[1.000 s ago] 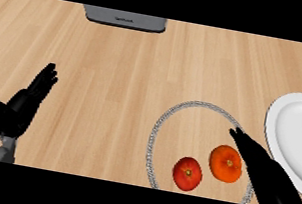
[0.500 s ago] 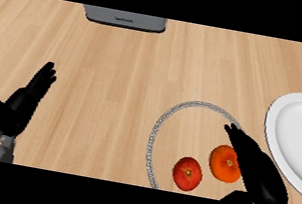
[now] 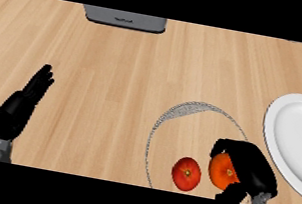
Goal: Pick the squash from the placemat and place it in the plate
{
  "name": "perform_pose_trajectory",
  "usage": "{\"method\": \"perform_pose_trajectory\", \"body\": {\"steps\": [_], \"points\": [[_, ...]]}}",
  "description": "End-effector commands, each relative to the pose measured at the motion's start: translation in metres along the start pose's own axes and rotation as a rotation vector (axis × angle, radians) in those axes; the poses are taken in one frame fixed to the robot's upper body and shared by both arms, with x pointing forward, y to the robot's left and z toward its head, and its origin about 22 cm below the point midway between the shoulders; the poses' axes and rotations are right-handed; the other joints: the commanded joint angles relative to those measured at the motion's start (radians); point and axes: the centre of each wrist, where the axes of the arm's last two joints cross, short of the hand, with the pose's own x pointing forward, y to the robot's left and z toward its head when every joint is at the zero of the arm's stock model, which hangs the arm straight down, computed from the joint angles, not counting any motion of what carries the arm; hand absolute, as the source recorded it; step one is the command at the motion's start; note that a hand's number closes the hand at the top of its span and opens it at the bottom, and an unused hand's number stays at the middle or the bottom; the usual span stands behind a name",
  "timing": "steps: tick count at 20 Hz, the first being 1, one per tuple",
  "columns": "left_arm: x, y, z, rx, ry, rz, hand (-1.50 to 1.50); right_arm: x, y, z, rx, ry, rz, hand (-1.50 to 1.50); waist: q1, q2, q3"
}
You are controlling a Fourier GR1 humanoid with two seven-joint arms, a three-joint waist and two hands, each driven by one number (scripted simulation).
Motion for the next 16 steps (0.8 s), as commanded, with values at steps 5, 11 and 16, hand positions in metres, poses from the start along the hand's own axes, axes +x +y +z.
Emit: {"method": "perform_pose_trajectory", "body": {"steps": [5,11,16], "points": [[0.003,0.006,0.005,0.002,-0.001,-0.002,0.0,0.002,0.017,0.005,-0.074,-0.098,0.03,1.5,0.001,0.005,0.01],[-0.019,0.019,0.015,0.117,0.058,0.006,0.0,-0.143,-0.024,0.083,-0.361,0.513,-0.036,1.5,-0.146,-0.013,0.013],[-0.014,0.031,0.016,0.14,0.039,-0.005,0.0,-0.205,-0.056,0.163,-0.601,0.688,-0.066,1.5,-0.149,-0.019,0.011]]}}
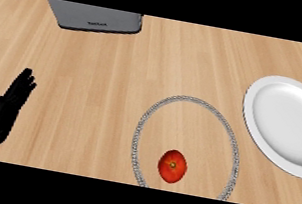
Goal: Pick the squash from the placemat and place it in the plate
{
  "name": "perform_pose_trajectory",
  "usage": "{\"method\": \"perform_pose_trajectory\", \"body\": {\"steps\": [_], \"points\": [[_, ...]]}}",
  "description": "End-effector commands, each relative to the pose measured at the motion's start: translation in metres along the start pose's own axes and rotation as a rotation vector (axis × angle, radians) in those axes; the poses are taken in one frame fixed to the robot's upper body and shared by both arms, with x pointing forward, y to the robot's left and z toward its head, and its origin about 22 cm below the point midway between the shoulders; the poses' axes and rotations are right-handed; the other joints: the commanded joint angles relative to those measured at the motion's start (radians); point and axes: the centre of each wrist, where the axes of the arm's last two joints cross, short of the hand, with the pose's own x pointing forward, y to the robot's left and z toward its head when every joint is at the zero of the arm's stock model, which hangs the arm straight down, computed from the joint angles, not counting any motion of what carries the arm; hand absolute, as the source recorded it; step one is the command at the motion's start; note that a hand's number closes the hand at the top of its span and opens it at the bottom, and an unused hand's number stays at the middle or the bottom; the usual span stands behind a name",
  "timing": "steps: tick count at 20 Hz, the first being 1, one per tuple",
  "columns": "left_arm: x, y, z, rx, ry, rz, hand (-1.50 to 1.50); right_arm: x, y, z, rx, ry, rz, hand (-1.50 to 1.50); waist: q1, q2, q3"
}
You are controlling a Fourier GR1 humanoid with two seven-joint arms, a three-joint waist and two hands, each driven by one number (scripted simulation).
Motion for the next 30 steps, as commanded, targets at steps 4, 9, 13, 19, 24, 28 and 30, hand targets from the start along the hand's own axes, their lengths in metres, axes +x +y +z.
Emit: {"method": "perform_pose_trajectory", "body": {"steps": [4,9,13,19,24,28,30], "points": [[0.001,-0.003,0.003,-0.04,-0.009,-0.016,0.0,-0.112,-0.081,0.058,-0.232,0.105,-0.044,1.5,0.044,0.007,-0.002],[0.006,-0.013,-0.013,-0.069,-0.032,-0.005,0.0,-0.133,-0.11,0.107,-0.363,0.104,-0.073,1.5,0.088,0.016,-0.002],[0.009,-0.029,-0.016,-0.082,-0.029,0.007,0.0,-0.11,-0.13,0.13,-0.525,0.036,-0.112,1.5,0.094,0.017,-0.003],[-0.001,-0.024,0.005,-0.11,-0.036,0.008,0.0,-0.096,-0.143,0.125,-0.556,0.019,-0.184,1.5,0.128,0.021,-0.002],[0.018,-0.041,-0.02,-0.132,-0.049,0.014,0.0,-0.059,-0.182,0.103,-0.544,0.004,-0.181,1.5,0.132,0.022,-0.002],[0.022,-0.028,-0.028,-0.128,-0.053,0.001,0.0,-0.027,-0.169,0.072,-0.499,-0.051,-0.201,1.5,0.14,0.025,-0.002],[0.015,-0.053,-0.011,-0.122,-0.041,-0.005,0.0,-0.022,-0.155,0.057,-0.457,-0.057,-0.22,1.5,0.142,0.024,-0.001]]}}
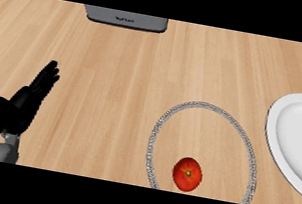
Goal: Pick the squash from the placemat and place it in the plate
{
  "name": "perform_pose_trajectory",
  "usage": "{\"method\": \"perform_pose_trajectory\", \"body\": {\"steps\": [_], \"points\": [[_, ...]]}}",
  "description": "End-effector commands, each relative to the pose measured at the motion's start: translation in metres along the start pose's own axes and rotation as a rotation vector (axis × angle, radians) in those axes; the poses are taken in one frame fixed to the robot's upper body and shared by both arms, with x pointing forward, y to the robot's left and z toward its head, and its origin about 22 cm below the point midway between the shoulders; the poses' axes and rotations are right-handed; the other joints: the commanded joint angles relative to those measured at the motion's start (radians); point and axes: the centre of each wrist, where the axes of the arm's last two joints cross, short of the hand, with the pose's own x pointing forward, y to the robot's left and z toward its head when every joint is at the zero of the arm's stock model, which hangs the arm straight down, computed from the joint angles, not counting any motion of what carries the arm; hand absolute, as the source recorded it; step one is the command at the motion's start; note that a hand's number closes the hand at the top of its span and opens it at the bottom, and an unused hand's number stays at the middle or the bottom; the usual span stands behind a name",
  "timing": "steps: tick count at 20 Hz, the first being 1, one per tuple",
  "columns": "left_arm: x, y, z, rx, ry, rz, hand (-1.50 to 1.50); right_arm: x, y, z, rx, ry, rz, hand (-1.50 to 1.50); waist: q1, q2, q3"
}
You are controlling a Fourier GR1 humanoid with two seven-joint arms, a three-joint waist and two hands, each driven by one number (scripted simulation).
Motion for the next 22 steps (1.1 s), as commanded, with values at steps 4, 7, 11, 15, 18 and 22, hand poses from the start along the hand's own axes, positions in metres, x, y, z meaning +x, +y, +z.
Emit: {"method": "perform_pose_trajectory", "body": {"steps": [4,7,11,15,18,22], "points": [[-0.01,0.007,0.007,-0.028,-0.002,0.013,0.0,0.041,0.054,-0.048,0.08,-0.019,-0.037,1.5,0.014,0.002,0.001],[-0.004,-0.004,0.007,0.003,0.005,-0.01,0.0,0.048,0.075,-0.051,0.104,-0.046,-0.068,1.5,0.003,-0.001,0.001],[-0.001,-0.01,-0.004,-0.011,0.005,0.009,0.0,0.075,0.121,-0.076,0.136,-0.057,-0.078,1.5,0.012,0.002,0.001],[0.0,0.003,-0.01,0.0,-0.003,0.012,0.0,0.079,0.151,-0.095,0.135,-0.038,-0.075,1.5,0.004,0.001,0.001],[-0.006,0.007,0.005,-0.012,0.014,0.012,0.0,0.075,0.168,-0.09,0.053,0.085,-0.253,1.5,0.009,0.0,0.002],[0.002,0.017,0.001,0.0,0.0,-0.002,0.0,0.089,0.195,-0.113,0.084,0.161,-0.2,-1.5,0.007,0.001,0.001]]}}
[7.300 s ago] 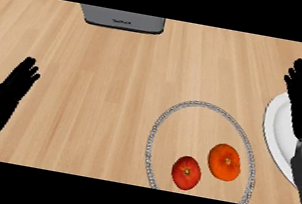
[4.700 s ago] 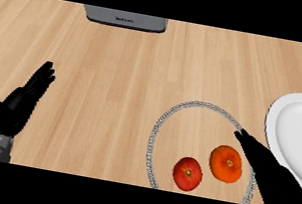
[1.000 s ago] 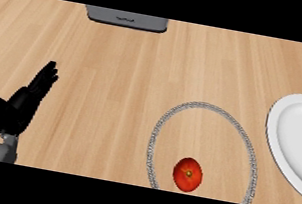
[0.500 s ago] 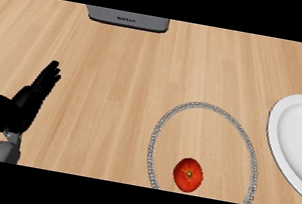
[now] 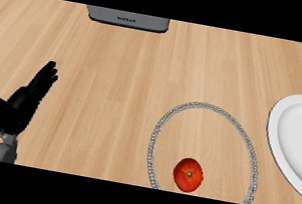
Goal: Pick the squash from the placemat and place it in the plate
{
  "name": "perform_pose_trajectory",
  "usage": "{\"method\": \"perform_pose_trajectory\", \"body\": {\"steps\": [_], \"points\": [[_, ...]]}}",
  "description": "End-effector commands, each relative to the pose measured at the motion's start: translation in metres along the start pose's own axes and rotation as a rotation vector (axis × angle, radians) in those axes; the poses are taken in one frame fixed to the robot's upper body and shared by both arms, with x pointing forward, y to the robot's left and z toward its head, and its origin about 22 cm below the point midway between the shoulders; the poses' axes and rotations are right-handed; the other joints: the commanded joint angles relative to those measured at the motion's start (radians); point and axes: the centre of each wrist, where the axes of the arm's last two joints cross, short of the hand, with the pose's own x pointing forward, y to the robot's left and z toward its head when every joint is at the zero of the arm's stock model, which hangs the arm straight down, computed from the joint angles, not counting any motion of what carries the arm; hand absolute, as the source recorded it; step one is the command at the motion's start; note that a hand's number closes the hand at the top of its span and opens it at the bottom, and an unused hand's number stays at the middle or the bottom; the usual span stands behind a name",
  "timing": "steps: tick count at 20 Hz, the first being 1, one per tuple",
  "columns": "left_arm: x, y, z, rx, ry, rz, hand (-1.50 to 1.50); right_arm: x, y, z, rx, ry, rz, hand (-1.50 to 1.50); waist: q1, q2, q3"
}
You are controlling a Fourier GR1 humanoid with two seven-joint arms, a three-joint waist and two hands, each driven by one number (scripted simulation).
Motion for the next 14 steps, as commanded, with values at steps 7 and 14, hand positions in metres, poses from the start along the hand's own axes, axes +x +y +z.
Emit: {"method": "perform_pose_trajectory", "body": {"steps": [7,14], "points": [[0.005,-0.01,0.008,-0.011,0.0,0.004,0.0,-0.017,0.048,-0.023,-0.03,0.143,-0.168,-1.5,-0.004,-0.001,0.001],[-0.015,0.01,0.013,0.038,0.016,0.004,0.0,-0.037,-0.011,-0.011,-0.219,0.12,-0.479,-1.5,-0.029,-0.006,0.0]]}}
